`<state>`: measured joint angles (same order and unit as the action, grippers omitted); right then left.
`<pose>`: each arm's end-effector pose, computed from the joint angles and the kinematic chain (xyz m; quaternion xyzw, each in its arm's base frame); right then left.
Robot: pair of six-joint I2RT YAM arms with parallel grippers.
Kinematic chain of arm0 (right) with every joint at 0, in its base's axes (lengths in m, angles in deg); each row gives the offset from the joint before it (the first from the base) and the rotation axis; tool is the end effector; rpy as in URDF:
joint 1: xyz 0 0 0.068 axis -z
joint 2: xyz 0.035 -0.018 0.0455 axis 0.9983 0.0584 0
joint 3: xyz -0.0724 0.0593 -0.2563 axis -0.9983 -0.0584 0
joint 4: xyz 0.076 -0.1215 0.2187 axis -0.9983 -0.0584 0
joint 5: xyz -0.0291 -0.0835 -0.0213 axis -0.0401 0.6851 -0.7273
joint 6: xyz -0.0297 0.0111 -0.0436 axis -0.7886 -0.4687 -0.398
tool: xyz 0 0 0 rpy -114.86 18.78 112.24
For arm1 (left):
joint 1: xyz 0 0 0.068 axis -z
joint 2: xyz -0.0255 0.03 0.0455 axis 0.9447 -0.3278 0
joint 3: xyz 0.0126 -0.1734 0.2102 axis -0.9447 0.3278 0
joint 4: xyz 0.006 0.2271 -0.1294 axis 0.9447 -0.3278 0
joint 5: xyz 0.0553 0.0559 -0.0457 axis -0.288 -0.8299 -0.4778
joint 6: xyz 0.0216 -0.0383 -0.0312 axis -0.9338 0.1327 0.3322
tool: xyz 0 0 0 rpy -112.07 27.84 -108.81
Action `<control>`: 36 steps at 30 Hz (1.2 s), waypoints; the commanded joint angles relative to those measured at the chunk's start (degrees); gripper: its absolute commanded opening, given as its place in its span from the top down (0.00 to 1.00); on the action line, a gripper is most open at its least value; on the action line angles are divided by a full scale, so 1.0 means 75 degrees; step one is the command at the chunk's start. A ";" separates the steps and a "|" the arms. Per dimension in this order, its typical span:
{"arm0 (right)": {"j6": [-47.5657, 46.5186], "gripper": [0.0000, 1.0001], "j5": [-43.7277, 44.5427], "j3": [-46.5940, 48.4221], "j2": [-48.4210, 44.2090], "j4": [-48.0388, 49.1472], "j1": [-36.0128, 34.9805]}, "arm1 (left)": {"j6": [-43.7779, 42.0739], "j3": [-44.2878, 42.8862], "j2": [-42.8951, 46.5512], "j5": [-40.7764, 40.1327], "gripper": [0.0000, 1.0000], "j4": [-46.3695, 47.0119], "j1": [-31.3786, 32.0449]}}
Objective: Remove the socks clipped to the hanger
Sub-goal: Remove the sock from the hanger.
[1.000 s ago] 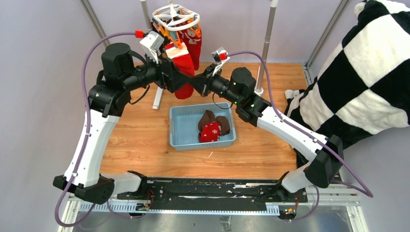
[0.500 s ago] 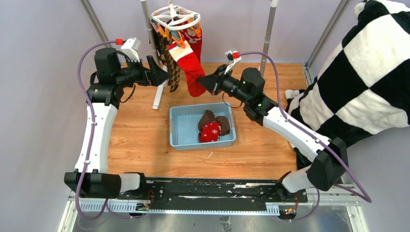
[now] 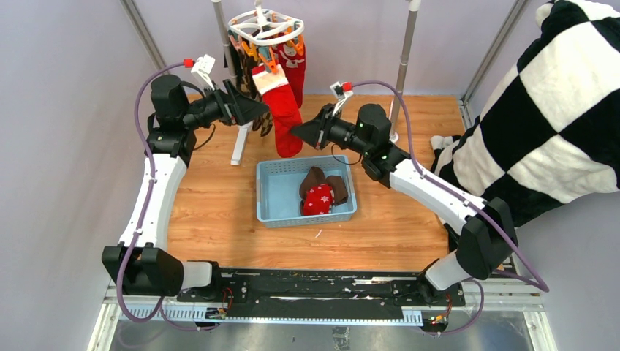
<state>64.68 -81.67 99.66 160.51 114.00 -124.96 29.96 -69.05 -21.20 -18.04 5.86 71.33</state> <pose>0.2652 0.2300 0.3911 -0.2094 0.6167 0.5551 0.5174 0.2843 -0.0294 0.4278 0.0887 0.7319 -0.4655 0.4896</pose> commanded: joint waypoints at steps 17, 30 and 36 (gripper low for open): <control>0.0134 0.76 -0.0507 0.0743 0.0419 0.0368 -0.0845 | -0.0507 -0.0045 0.0090 -0.0408 0.75 -0.0052 0.0430; 0.0018 0.26 0.0895 0.3092 0.1259 -0.0418 -0.0020 | -0.0296 -0.0257 0.0045 -0.0370 1.00 -0.0179 0.0430; 0.0263 0.14 0.0616 0.5049 0.2747 -0.0564 0.0060 | -0.0126 -0.0349 0.0056 -0.0239 1.00 -0.0182 0.0435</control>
<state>65.84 -76.57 131.42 175.01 111.68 -124.98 27.97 -69.46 -21.24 -20.86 4.46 74.44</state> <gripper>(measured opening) 0.844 0.079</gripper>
